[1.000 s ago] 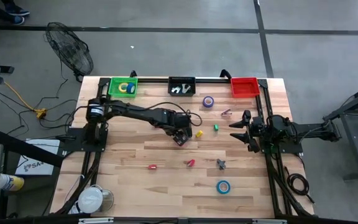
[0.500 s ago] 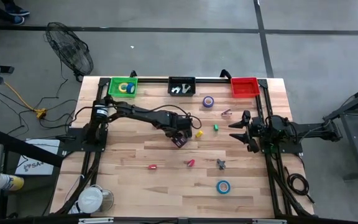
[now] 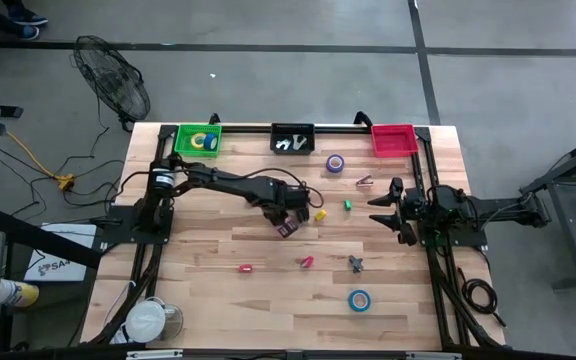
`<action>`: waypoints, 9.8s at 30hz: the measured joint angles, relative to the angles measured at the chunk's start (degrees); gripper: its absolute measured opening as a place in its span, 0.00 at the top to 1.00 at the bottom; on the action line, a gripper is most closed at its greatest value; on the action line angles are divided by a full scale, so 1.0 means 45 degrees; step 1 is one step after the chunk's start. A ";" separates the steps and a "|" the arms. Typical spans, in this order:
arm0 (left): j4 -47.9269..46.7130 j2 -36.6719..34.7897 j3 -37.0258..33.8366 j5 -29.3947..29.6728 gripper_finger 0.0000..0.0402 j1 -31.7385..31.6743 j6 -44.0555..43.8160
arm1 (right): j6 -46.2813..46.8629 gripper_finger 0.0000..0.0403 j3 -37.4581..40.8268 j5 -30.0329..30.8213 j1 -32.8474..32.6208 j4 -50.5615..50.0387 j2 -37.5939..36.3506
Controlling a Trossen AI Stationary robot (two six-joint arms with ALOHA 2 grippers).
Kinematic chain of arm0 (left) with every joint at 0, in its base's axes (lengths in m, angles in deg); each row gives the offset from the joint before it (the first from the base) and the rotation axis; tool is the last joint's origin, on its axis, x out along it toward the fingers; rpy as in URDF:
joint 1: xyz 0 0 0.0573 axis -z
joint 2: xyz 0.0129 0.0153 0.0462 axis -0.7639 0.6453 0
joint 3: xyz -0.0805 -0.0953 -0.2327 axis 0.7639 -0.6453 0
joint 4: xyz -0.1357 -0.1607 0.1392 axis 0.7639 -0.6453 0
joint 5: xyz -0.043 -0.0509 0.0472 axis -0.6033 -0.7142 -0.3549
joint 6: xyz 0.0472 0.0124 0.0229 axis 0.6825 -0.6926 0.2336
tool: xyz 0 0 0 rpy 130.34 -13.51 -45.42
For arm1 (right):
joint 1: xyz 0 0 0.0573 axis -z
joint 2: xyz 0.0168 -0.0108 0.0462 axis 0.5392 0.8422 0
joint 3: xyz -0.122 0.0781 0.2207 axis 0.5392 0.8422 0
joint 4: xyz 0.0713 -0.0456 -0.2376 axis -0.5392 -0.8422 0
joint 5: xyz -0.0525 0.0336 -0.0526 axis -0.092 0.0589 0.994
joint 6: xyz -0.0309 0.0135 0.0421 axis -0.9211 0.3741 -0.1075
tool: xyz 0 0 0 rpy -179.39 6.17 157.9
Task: Pick and place Stapler, Stapler remover, tape
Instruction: Put the pink tape in the green bin, then put the light blue tape in the green bin
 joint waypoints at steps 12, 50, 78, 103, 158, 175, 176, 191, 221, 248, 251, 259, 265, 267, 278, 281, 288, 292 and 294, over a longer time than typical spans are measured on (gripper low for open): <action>-0.3797 -0.2088 0.0049 0.5438 0.91 -0.0005 -0.1654 | 0.0000 0.51 -0.0005 -0.0005 0.0003 0.0027 0.0171; -0.6310 -0.2754 -0.3098 1.1594 0.91 -0.7606 -0.7224 | 0.0001 0.51 -0.0005 -0.0006 -0.0001 0.0000 0.0175; -0.3793 -0.2752 -0.3098 1.1174 0.85 -0.8952 -0.6797 | 0.0000 0.51 -0.0001 -0.0006 0.0003 0.0000 0.0175; -0.3800 -0.2725 -0.3098 1.0527 0.83 -0.9039 -0.6552 | 0.0000 0.51 -0.0005 -0.0009 0.0004 0.0000 0.0175; -0.5220 -0.6406 -0.2977 1.0068 0.49 0.1229 -0.5713 | 0.0000 0.51 -0.0005 -0.0006 0.0004 -0.0002 0.0170; -0.5180 -0.6406 -0.2977 1.0963 0.49 0.6601 -0.7601 | 0.0000 0.51 -0.0003 -0.0009 -0.0001 0.0000 0.0170; -0.5170 -0.6406 -0.2977 1.1072 0.49 0.6676 -0.7601 | 0.0000 0.51 0.0000 -0.0004 0.0004 0.0000 0.0170; -0.4574 -0.6406 -0.2977 1.1235 0.49 0.6664 -0.5611 | 0.0700 0.51 -0.0001 -0.0005 -0.0001 0.0008 0.0170; 0.6335 -0.6397 -0.5775 0.8494 0.49 0.6648 0.3333 | 0.4807 0.51 -0.4971 0.3178 -0.2597 -0.2252 0.7377; 0.5637 -0.6513 -0.5775 0.7704 0.49 0.5989 0.3930 | 1.3384 0.51 -1.3381 -0.1060 -0.8205 -1.0123 1.9397; 0.5635 -0.6513 -0.5775 0.7699 0.49 0.5989 0.4110 | 1.3386 0.51 -1.3376 -0.1680 -0.8251 -0.9737 2.0197; 0.5633 -0.6513 -0.5775 0.7704 0.49 0.5989 0.4207 | 1.3057 0.51 -1.3381 -0.2124 -0.8539 -0.9406 2.1432; 0.5637 -0.6513 -0.5775 0.7704 0.49 0.5989 0.4153 | 1.3197 0.51 -1.3393 -0.1068 -0.8811 -0.9159 2.1421; 0.5634 -0.6513 -0.5775 0.7682 0.49 0.5989 0.4098 | 1.3298 0.51 -1.3476 -0.1028 -0.8858 -0.9221 2.1415; 0.5486 -0.6513 -0.5775 0.7482 0.49 0.5989 0.3770 | 1.2036 0.51 -1.4358 0.0370 -0.9055 -0.8872 2.1415; 0.5452 -0.6513 -0.5775 0.7221 0.49 0.5989 0.3761 | 1.1203 0.51 -1.4358 0.0489 -0.9060 -0.8410 2.1562; 0.5159 -0.6513 -0.5775 0.7229 0.49 0.5994 0.3390 | 0.9990 0.51 -1.4358 0.0150 -0.9210 -0.7850 2.2508; 0.5156 -0.6513 -0.5770 0.7228 0.49 0.5994 0.3381 | 1.0040 0.51 -1.4343 0.0001 -0.9205 -0.7860 2.2933; 0.5155 -0.6513 -0.5770 0.7223 0.49 0.5994 0.3372 | 1.0044 0.51 -1.4343 -0.0009 -0.9200 -0.7806 2.3105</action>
